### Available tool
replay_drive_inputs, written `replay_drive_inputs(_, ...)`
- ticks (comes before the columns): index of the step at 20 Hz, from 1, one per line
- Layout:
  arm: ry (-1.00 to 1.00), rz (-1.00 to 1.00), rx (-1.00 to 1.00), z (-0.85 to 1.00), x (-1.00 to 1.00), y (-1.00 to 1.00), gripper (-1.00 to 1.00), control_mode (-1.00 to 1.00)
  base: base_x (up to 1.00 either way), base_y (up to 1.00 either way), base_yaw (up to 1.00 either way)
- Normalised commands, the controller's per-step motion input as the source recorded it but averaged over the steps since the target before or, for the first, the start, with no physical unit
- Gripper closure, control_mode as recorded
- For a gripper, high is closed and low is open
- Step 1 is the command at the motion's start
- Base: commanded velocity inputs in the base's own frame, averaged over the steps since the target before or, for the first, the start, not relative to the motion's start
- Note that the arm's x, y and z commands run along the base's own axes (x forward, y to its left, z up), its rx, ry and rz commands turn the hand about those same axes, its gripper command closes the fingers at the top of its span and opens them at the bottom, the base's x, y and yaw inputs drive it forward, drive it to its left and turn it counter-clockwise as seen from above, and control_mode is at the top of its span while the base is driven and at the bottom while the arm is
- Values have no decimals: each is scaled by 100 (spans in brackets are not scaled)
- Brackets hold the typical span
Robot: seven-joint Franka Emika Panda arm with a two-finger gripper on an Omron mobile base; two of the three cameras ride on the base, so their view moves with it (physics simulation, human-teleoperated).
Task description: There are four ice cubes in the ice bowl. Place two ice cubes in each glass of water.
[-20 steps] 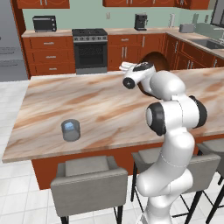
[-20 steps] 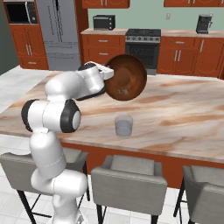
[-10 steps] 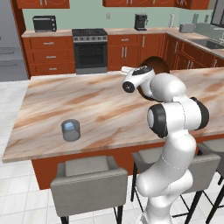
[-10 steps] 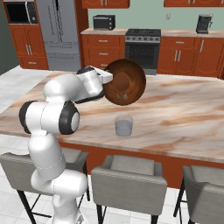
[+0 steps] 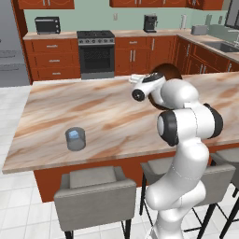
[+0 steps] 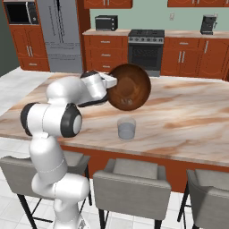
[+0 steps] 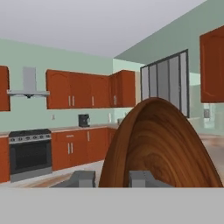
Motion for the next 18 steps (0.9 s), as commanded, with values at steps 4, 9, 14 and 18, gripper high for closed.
replay_drive_inputs(4, 0, 0, 0, -26, 0, -11, 100, -100, 0, 0, 0)
replay_drive_inputs(9, 0, 0, 0, -23, 0, 0, 100, -100, 0, 0, 0)
replay_drive_inputs(14, 0, 0, 0, -20, 0, 0, 100, -100, 0, 0, 0)
replay_drive_inputs(18, 0, 0, 0, -18, 0, -5, 100, -100, 0, 0, 0)
